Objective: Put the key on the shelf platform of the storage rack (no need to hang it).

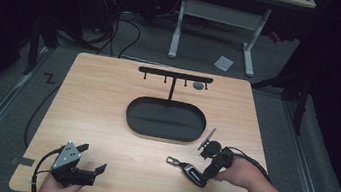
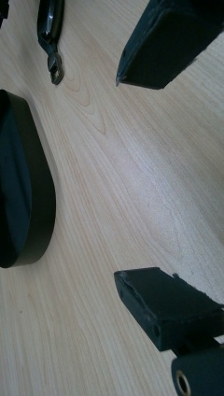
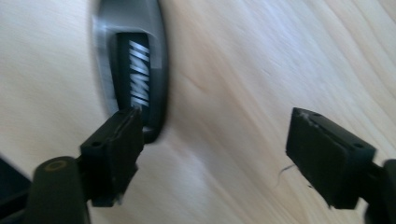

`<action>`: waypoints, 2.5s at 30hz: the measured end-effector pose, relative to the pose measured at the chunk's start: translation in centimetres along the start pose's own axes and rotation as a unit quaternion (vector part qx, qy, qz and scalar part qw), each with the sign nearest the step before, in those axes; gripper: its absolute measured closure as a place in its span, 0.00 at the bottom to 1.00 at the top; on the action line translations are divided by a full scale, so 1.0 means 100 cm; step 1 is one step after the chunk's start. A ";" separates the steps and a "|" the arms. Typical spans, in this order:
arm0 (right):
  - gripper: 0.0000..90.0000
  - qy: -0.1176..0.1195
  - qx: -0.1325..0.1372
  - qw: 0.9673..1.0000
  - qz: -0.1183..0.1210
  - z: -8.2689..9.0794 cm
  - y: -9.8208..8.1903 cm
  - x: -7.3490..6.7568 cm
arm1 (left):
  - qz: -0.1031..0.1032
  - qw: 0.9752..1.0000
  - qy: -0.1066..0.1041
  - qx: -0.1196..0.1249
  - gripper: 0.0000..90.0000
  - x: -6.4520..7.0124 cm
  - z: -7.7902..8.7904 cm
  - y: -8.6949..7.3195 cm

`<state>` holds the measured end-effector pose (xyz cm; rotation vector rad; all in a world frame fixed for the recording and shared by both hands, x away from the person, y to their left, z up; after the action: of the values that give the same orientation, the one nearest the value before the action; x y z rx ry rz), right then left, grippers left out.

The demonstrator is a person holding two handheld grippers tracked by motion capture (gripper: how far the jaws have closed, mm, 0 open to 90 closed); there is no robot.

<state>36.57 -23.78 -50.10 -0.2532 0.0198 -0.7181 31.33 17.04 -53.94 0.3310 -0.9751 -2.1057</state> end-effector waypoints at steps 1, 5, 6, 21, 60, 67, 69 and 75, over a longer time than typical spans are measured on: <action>0.20 0.003 0.005 1.000 0.001 0.002 0.002 -0.005 | 0.000 1.000 -0.001 -0.001 0.07 0.000 0.000 0.000; 0.19 0.024 0.023 0.999 0.018 0.002 0.012 -0.024 | 0.003 1.000 0.001 0.001 0.07 0.000 0.001 -0.001; 0.19 0.022 0.025 0.999 0.023 0.000 0.014 -0.028 | 0.002 1.000 0.000 0.000 0.07 -0.001 0.001 -0.001; 0.40 0.029 0.020 0.999 0.025 -0.022 0.030 -0.037 | 0.003 1.000 -0.002 0.003 0.07 0.000 0.002 -0.001; 0.54 0.015 0.039 0.999 0.021 0.044 0.035 -0.016 | 0.002 1.000 0.002 0.006 0.07 0.000 0.003 -0.001; 0.54 0.008 0.041 0.999 0.011 0.056 0.037 -0.004 | 0.002 1.000 0.002 0.004 0.07 0.001 0.003 -0.001; 0.54 0.011 0.043 0.999 0.004 0.060 0.038 -0.001 | 0.003 1.000 0.002 0.006 0.07 0.001 0.004 -0.001; 0.54 0.003 0.054 0.999 -0.002 0.073 0.045 0.007 | 0.005 1.000 0.000 0.005 0.07 0.000 0.003 -0.002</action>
<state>40.75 -19.35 -44.03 -0.1482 -0.0134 -0.7225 31.08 17.29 -53.83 0.3291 -0.9856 -2.0922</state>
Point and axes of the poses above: each handheld gripper's, and its own axes: z roughly backward along the jaws, y roughly out of its top, x roughly to its right, the point moved 4 cm from there along -z, roughly forward along the jaws, and after that the axes turned 14 degrees about -x, right-handed, at the moved point
